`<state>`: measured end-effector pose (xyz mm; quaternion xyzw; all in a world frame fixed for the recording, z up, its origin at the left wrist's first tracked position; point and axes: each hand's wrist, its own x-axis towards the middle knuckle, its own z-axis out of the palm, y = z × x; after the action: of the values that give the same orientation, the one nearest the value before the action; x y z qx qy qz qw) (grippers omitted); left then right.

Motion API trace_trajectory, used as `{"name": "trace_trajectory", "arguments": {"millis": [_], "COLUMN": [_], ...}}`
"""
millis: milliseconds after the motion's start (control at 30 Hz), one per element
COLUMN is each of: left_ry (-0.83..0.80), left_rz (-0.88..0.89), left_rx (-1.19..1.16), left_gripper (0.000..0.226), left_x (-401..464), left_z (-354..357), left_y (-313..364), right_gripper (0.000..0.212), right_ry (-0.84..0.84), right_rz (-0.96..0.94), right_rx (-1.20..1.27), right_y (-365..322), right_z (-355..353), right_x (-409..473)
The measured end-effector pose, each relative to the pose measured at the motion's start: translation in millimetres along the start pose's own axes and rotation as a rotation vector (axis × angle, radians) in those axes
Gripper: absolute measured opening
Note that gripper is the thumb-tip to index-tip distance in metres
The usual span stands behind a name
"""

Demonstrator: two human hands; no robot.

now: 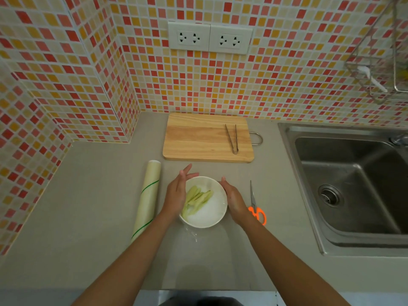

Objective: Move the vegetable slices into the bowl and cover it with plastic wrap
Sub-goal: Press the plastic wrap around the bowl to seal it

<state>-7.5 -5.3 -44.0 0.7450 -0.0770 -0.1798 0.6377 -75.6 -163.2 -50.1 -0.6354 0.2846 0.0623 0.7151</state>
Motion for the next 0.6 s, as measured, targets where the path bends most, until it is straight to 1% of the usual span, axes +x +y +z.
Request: {"name": "trace_trajectory", "arguments": {"millis": [67,100,200,233,267,300,367,433,533,600], "left_ry": [0.007,0.06,0.336,0.421,0.47,0.48,0.444,0.4,0.339,0.279], "left_rz": [0.036,0.058,0.046,0.006,-0.048,-0.104,-0.175,-0.154,-0.099,-0.073], "left_rx": [0.056,0.056,-0.071,-0.116,-0.157,-0.199,-0.236,-0.193,-0.149,-0.101], "left_gripper": [0.047,0.048,0.045,0.047,0.049,0.05,0.047,0.043,0.042,0.044], "left_x": [6,8,-1,-9,-17,-26,-38,-39,-25,-15], "left_z": [-4,-5,-5,-3,0,5,17,26,25,21], "left_y": [7,10,15,11,6,0,-11,-15,-15,-16], "right_gripper": [0.056,0.056,0.053,0.053,0.053,0.054,0.056,0.059,0.06,0.061], "right_ry": [0.057,0.095,0.19,0.192,0.181,0.163,0.118,0.07,0.109,0.112], "right_rz": [-0.06,-0.086,-0.103,-0.096,-0.081,-0.056,0.004,0.05,0.095,0.091], "right_rx": [-0.027,0.004,0.139,0.153,0.153,0.147,0.118,0.087,0.04,0.008], "right_y": [-3,-4,-5,-7,-8,-8,-9,-7,-6,-6], "right_z": [-3,-5,-14,-16,-16,-15,-7,1,4,1], "right_x": [1,2,9,11,12,12,12,12,13,14]}}
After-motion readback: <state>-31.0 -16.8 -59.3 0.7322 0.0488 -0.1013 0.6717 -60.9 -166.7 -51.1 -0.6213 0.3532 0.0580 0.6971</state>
